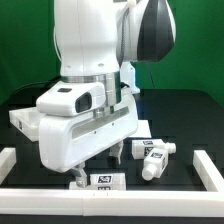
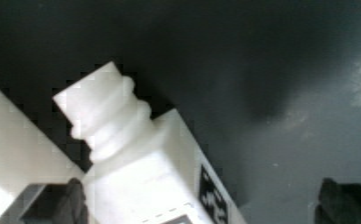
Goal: Assemble one leg
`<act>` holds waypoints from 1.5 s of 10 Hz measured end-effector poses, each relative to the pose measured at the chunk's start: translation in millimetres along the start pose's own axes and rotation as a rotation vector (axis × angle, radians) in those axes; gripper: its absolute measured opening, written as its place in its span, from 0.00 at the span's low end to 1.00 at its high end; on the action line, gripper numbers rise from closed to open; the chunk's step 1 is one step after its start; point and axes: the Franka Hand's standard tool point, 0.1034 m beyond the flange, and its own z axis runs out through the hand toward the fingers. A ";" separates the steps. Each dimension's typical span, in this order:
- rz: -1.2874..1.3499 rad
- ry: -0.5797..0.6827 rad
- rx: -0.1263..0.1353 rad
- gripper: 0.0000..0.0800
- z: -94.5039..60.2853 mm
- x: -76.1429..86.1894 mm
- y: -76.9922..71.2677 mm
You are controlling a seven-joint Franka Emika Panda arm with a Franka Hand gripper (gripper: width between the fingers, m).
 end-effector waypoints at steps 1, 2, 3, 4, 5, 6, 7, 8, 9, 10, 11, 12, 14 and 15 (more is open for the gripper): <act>0.000 0.006 -0.009 0.81 0.4 2.6 -2.6; 0.003 0.011 -0.019 0.81 0.9 5.4 -6.9; 0.014 0.016 -0.026 0.81 1.3 8.7 -11.0; 0.017 0.022 -0.034 0.81 1.7 11.7 -14.6; 0.018 0.024 -0.035 0.81 1.8 12.7 -15.9; 0.023 0.022 -0.030 0.81 0.6 13.0 -16.3; 0.026 0.018 -0.025 0.81 -6.1 14.4 -14.8; 0.024 0.021 -0.034 0.81 -18.7 18.4 -9.9; 0.016 0.016 -0.033 0.81 -28.2 20.8 -5.4; 0.015 0.016 -0.034 0.81 -35.7 24.9 2.1; 0.016 0.017 -0.034 0.81 -32.2 25.8 4.0; 0.019 0.018 -0.035 0.81 -23.1 23.7 3.4; 0.024 0.010 -0.022 0.81 -7.6 15.6 2.1; 0.029 0.008 -0.018 0.81 -3.4 12.2 1.9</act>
Offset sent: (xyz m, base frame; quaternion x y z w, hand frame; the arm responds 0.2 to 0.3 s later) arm -0.0249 0.0277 -0.0112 0.0119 0.0014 0.0389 0.9992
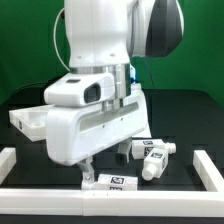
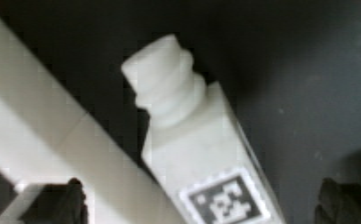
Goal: Assemble one leg
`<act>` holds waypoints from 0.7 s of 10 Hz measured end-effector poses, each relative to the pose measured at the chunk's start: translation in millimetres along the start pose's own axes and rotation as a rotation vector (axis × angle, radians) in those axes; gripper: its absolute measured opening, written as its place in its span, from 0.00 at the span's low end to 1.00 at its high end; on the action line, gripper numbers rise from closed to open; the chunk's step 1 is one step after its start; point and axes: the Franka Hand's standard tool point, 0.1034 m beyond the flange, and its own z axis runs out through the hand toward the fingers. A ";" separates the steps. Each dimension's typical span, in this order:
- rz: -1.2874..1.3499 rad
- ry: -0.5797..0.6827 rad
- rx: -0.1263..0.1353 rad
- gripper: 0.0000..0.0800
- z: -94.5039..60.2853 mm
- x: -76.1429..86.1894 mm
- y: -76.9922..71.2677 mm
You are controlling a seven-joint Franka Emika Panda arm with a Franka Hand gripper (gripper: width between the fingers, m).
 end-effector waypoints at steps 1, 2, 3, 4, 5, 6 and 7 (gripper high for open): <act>0.002 -0.003 0.005 0.81 3.8 -2.0 -1.3; 0.003 -0.001 0.002 0.81 5.2 -1.7 -1.3; 0.003 0.007 -0.009 0.81 5.6 0.3 -1.0; 0.001 0.012 -0.018 0.81 6.0 1.4 -1.0; 0.001 0.014 -0.021 0.81 6.1 1.4 -1.0; 0.001 0.014 -0.021 0.81 6.1 1.5 -1.1; 0.001 0.017 -0.026 0.81 6.3 2.0 -1.3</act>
Offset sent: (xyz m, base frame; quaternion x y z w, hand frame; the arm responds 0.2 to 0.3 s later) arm -0.0020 0.0131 -0.0149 -0.0050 0.0214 0.0179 0.9996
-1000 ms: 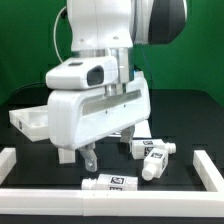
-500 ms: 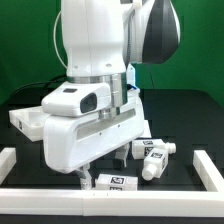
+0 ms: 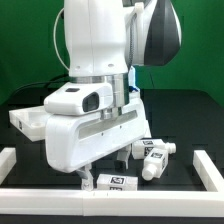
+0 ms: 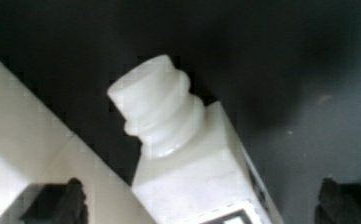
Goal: Assemble one leg
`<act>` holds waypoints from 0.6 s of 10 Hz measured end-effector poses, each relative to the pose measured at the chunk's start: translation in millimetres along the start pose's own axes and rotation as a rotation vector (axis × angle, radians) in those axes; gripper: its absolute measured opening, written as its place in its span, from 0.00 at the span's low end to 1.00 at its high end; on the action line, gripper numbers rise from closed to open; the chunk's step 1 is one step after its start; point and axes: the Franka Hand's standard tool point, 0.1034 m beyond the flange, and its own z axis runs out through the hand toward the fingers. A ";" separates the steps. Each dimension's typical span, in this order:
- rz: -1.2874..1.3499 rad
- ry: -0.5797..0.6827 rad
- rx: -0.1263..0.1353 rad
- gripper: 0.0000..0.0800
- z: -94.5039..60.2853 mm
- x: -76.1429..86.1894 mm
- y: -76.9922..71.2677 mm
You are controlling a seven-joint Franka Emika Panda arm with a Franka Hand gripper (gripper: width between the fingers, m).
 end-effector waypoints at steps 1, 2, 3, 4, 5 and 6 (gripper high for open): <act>-0.001 0.007 -0.012 0.81 0.6 0.2 -0.2; -0.001 0.019 -0.033 0.81 1.5 0.2 -0.7; -0.001 0.026 -0.045 0.81 2.0 0.1 -1.1; -0.001 0.028 -0.048 0.81 2.1 0.3 -2.2; -0.001 0.029 -0.049 0.81 2.2 0.4 -2.5; -0.001 0.031 -0.053 0.81 2.3 0.4 -2.5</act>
Offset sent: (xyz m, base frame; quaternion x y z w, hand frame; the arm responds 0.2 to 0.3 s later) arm -0.0164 0.0151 -0.0086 0.0135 0.0068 0.0182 0.9997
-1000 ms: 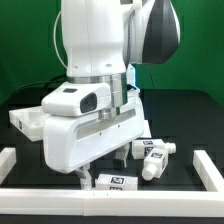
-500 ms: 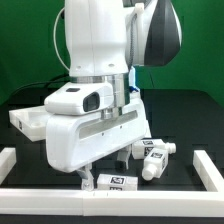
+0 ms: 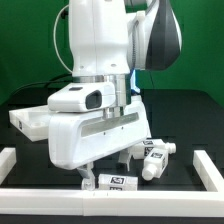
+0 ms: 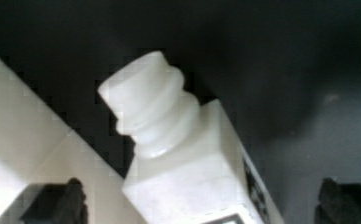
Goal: Assemble one leg
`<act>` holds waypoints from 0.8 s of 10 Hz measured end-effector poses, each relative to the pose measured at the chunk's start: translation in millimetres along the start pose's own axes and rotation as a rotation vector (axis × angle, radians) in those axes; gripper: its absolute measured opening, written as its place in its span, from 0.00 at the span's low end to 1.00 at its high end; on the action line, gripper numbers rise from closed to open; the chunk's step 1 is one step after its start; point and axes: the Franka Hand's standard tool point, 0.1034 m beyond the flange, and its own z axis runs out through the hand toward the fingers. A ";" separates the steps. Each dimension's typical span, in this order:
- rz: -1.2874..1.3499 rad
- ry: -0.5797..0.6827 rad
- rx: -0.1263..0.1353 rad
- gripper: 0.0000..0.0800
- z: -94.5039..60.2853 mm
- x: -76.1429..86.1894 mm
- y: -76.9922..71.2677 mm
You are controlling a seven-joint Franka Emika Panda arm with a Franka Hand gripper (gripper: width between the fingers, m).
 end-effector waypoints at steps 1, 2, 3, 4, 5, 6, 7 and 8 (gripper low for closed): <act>0.000 0.000 0.000 0.81 -0.1 0.0 0.0; 0.000 -0.001 0.002 0.81 -0.2 0.1 -0.5; -0.002 -0.005 0.012 0.81 -0.3 0.4 -2.8; -0.003 -0.005 0.014 0.81 -0.3 1.2 -3.6; -0.005 -0.004 0.014 0.81 -0.2 1.1 -3.6; -0.007 -0.004 0.014 0.81 -0.3 0.1 -2.8; -0.006 -0.003 0.012 0.81 -0.3 0.1 -2.4; -0.006 -0.004 0.012 0.81 -0.4 -0.1 -2.1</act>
Offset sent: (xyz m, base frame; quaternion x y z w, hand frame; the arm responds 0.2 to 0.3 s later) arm -0.0160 0.0127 -0.0035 0.0467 -0.0103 0.0108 0.9988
